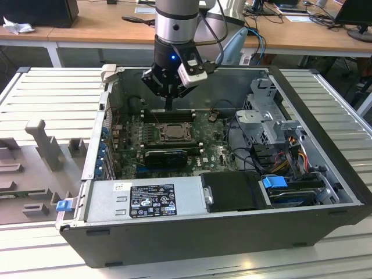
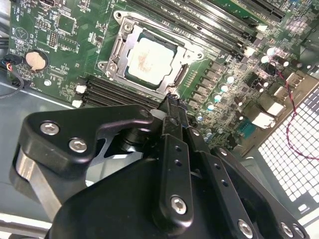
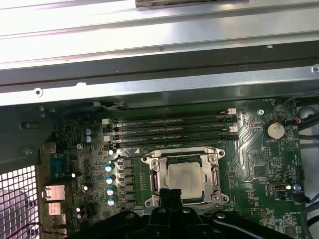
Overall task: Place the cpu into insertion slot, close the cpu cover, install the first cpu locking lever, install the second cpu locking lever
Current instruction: 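Install the first cpu locking lever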
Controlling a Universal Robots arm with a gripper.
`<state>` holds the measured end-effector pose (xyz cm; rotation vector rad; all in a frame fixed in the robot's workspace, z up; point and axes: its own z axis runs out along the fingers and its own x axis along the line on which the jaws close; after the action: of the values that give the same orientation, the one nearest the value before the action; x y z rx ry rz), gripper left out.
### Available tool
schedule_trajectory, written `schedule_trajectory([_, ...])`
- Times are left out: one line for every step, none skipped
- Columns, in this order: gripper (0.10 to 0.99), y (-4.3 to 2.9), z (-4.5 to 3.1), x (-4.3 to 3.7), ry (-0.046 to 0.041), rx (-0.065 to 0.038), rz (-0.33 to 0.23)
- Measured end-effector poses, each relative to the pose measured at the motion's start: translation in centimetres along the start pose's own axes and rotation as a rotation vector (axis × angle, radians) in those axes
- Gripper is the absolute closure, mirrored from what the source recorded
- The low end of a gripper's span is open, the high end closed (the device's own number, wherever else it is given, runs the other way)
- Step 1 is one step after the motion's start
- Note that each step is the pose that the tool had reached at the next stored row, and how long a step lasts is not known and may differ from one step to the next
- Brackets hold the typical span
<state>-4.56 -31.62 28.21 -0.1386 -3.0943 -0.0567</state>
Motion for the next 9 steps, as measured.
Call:
schedule_trajectory([0.980,0.00,0.00,0.01,0.0000,0.000,0.000])
schedule_trajectory([0.980,0.00,0.00,0.03,0.0000,0.000,0.000])
schedule_trajectory([0.980,0.00,0.00,0.05,0.0000,0.000,0.000])
schedule_trajectory([0.980,-0.01,0.01,0.09,0.0000,0.000,0.000])
schedule_trajectory([0.980,-0.01,0.01,0.12,0.0000,0.000,-0.001])
schedule_trajectory([0.980,-0.02,0.01,0.17,0.0001,0.000,-0.001])
schedule_trajectory([0.980,-0.02,0.01,0.20,0.0001,0.000,-0.001])
schedule_trajectory([0.980,-0.02,0.02,0.22,0.0001,-0.001,-0.001])
schedule_trajectory([0.980,-0.03,0.02,0.29,0.0001,-0.001,-0.001])
